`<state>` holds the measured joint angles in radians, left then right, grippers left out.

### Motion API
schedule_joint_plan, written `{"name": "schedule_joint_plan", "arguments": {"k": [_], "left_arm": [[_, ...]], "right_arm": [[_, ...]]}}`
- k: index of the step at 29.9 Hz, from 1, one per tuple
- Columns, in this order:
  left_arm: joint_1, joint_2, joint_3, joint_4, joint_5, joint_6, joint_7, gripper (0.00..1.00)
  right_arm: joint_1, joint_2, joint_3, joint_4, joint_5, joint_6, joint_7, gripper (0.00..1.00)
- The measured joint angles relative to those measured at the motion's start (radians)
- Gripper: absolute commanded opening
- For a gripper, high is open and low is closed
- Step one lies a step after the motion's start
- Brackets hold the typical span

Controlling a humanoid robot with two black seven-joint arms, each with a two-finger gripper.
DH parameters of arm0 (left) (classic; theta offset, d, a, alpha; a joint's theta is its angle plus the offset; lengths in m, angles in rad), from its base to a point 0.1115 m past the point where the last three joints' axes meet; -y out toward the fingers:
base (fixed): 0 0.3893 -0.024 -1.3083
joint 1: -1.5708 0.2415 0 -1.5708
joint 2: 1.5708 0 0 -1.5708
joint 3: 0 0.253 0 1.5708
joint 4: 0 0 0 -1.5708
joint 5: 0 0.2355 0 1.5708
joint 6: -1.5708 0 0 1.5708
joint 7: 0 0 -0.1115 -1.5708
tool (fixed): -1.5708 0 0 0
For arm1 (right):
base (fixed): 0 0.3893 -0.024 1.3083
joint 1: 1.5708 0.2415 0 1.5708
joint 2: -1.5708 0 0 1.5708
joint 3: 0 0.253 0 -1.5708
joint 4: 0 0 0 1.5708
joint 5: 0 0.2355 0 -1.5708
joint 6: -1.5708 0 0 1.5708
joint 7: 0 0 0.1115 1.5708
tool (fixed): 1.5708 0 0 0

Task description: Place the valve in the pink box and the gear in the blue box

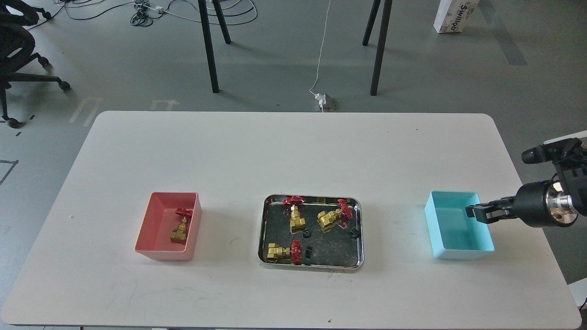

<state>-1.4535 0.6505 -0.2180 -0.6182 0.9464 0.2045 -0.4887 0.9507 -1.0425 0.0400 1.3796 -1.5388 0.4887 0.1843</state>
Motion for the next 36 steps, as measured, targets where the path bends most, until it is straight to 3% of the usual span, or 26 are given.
{"name": "schedule_joint_plan", "arguments": {"k": [2, 3, 5, 9, 16, 20, 22, 28, 31, 36], "left_arm": [[0.0, 0.0, 0.0, 0.0, 0.0, 0.0, 0.0, 0.99], [0.0, 0.0, 0.0, 0.0, 0.0, 0.0, 0.0, 0.99], [-0.002, 0.001, 0.0, 0.0, 0.0, -0.001, 0.0, 0.99], [-0.002, 0.002, 0.0, 0.0, 0.0, -0.001, 0.0, 0.99], [-0.001, 0.006, 0.002, 0.0, 0.001, -0.001, 0.0, 0.99], [-0.001, 0.006, 0.002, 0.0, 0.002, -0.009, 0.0, 0.99], [-0.001, 0.003, 0.002, 0.0, 0.002, -0.031, 0.0, 0.99], [-0.001, -0.033, -0.051, 0.002, -0.148, -0.187, 0.0, 0.99], [-0.001, -0.073, -0.067, 0.031, -0.266, -0.255, 0.0, 0.99], [-0.001, -0.181, -0.066, 0.114, -0.308, -0.283, 0.0, 0.99]], "right_arm": [[-0.013, 0.013, -0.002, -0.016, -0.001, 0.0, 0.0, 0.22], [-0.018, 0.02, -0.002, -0.025, -0.001, 0.0, 0.0, 0.3], [-0.023, 0.036, -0.001, -0.047, -0.001, 0.0, 0.0, 0.54], [-0.034, 0.068, 0.001, -0.091, 0.002, 0.0, -0.002, 0.9], [-0.047, 0.094, 0.016, -0.105, 0.018, 0.0, -0.002, 0.94], [-0.046, 0.112, 0.148, -0.11, 0.091, 0.0, -0.01, 0.94], [-0.041, 0.119, 0.246, -0.119, 0.191, 0.0, -0.04, 0.94], [-0.029, 0.202, 0.525, -0.198, 0.573, -0.007, -0.194, 0.94], [-0.026, 0.269, 0.592, -0.253, 0.744, -0.115, -0.228, 0.94], [0.053, 0.423, 0.659, -0.414, 0.928, -0.367, -0.235, 0.95]]}}
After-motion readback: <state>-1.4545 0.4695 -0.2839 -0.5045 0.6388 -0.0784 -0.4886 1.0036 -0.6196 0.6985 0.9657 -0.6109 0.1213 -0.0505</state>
